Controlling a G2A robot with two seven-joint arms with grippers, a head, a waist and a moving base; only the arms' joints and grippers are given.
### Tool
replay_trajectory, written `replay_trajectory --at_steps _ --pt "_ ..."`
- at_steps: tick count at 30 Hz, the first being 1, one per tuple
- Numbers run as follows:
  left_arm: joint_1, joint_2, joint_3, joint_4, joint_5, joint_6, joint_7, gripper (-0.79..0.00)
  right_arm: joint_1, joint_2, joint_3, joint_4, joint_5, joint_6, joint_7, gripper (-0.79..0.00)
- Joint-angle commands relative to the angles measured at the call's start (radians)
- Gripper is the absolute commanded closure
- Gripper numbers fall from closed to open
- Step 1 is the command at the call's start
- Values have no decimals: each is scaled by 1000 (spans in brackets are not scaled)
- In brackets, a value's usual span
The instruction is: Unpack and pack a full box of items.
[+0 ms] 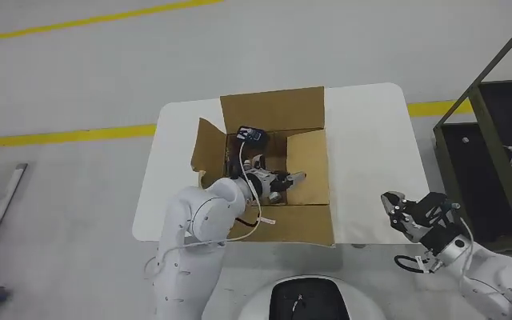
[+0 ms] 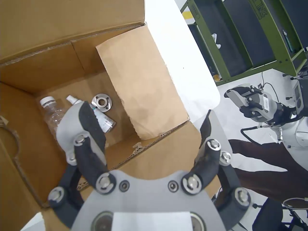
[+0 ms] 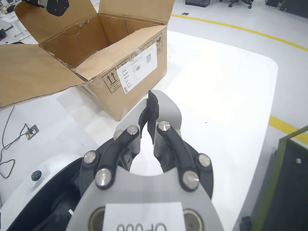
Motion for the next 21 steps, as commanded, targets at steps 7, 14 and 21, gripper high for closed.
replay_trajectory --at_steps 7,14,21 --pt "10 -18 8 71 -287 84 115 -785 -3 -4 -14 16 -19 12 -23 0" --pt "-69 -34 27 235 -480 232 156 -785 -4 -5 -12 52 -36 14 -48 0" --pt "-137 -35 35 361 -479 291 196 -785 -16 -7 -2 58 -30 14 -55 0"
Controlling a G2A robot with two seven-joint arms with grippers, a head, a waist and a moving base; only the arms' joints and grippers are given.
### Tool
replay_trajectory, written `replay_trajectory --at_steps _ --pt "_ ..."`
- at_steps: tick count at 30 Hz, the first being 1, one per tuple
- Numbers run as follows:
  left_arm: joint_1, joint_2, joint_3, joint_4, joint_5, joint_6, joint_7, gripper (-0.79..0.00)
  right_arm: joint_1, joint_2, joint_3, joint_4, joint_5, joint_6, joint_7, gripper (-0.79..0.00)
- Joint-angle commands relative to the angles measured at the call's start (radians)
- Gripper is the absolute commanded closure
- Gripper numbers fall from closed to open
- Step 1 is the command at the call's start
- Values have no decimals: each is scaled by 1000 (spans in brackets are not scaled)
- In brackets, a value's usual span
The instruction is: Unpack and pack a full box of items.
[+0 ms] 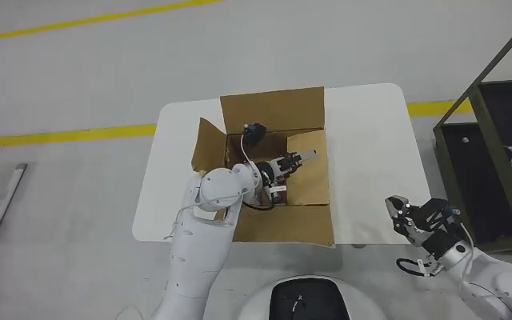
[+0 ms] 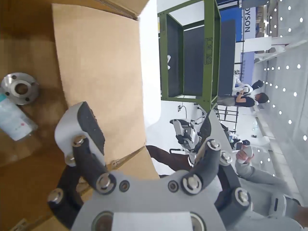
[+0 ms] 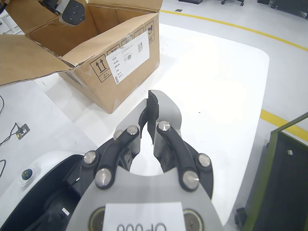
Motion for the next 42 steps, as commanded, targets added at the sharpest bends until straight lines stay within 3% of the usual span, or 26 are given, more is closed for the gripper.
replay_trajectory --at_steps 1,12,17,27,33,42 --pt "0 0 1 -1 2 -3 0 -785 -2 0 3 1 2 -2 0 0" --pt "11 1 0 7 6 -6 22 -785 7 -2 -1 -21 9 -4 39 0" --pt "-7 8 7 56 89 -1 79 -785 23 -3 -17 -22 1 -12 54 0" --pt "-41 6 4 211 23 37 117 -785 37 -4 -21 -8 3 -15 58 0" --pt "-71 -2 30 272 -65 59 62 -785 41 -5 -24 -1 4 -16 61 0" --pt "-84 0 43 279 -138 62 -3 -785 48 -7 -33 -1 3 -16 66 0"
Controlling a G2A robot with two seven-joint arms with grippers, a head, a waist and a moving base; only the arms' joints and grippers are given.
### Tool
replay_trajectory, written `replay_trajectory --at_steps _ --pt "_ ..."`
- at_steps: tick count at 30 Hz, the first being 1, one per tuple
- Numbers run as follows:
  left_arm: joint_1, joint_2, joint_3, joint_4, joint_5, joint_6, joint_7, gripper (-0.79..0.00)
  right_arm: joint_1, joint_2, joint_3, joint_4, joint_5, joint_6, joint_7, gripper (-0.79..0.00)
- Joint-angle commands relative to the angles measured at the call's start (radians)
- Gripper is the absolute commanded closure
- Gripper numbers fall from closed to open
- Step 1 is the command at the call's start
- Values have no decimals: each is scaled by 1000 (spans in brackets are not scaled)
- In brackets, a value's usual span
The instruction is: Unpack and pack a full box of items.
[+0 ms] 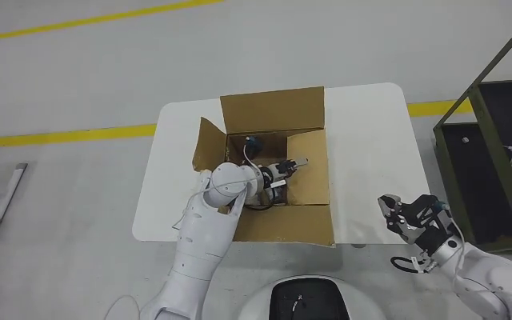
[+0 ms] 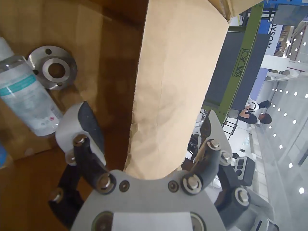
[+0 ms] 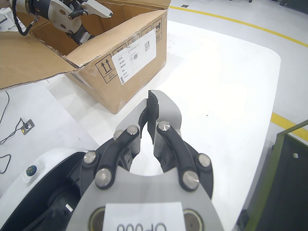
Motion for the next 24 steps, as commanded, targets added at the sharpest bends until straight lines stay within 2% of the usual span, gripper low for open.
replay_trajectory --at_steps 1,9,18,22,23,24 --pt "0 1 -10 -8 -42 2 -16 -785 3 -1 -4 1 9 -1 2 0" --pt "11 4 -22 -38 -139 1 -29 -785 42 -5 -52 8 13 -11 16 0" --pt "20 9 -41 -82 -260 0 -41 -785 137 -14 -149 73 15 -14 40 0" --pt "20 9 -55 -109 -345 23 -50 -785 132 -14 -143 73 17 -2 33 0" --pt "17 9 -54 -116 -355 27 -51 -785 124 -14 -134 69 28 2 32 -89" --pt "14 9 -50 -121 -365 31 -52 -785 113 -14 -119 65 52 6 21 -219"
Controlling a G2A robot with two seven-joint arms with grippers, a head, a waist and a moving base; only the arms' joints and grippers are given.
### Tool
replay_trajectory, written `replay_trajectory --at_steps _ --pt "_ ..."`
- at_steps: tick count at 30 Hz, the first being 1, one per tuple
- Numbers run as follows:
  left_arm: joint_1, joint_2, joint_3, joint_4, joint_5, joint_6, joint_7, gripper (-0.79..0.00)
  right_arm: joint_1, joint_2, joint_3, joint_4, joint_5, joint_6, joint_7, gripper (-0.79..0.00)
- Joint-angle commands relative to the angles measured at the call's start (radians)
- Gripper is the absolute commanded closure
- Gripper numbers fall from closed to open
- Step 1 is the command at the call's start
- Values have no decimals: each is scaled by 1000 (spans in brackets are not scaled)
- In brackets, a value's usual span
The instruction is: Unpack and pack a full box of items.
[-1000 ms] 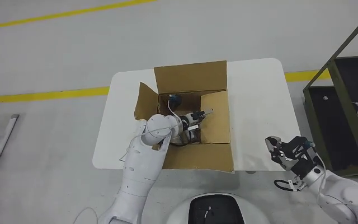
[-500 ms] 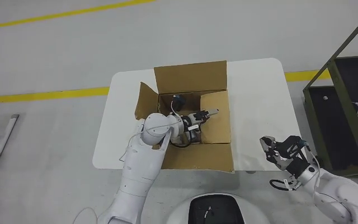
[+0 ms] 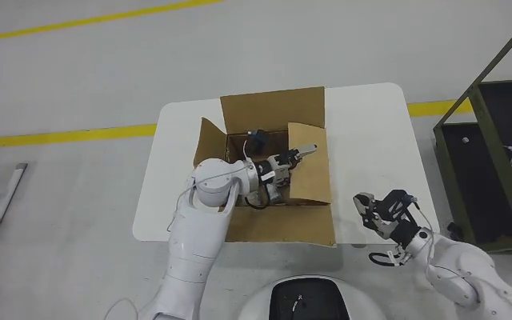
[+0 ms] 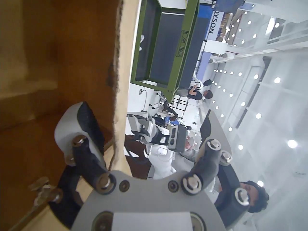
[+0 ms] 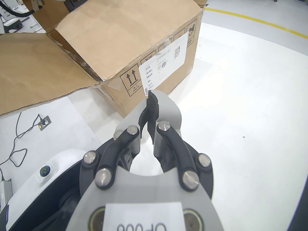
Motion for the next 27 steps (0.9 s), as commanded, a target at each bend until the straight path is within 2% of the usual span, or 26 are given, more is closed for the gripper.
replay_trajectory --at_steps 1,2,5,7,17,22,27 --pt "-10 0 12 -12 -16 3 -2 -785 -25 1 36 -9 49 7 -19 -385" --pt "-14 -1 20 -13 -18 0 -2 -785 -39 2 56 -13 74 7 -26 -785" --pt "-36 -6 54 -7 -38 -10 -2 -785 -87 3 128 -21 167 6 -58 -785" --pt "-53 -11 84 2 -49 -23 2 -785 -111 7 169 -34 175 1 -45 -785" --pt "-126 -42 234 66 -102 -74 -2 -785 -115 5 174 -39 190 18 -60 -785" --pt "-148 -52 276 102 -119 -94 1 -785 -144 -2 239 -9 383 43 -114 -785" --pt "-159 -59 300 136 -135 -97 7 -785 -145 -5 297 50 696 -53 -98 -785"
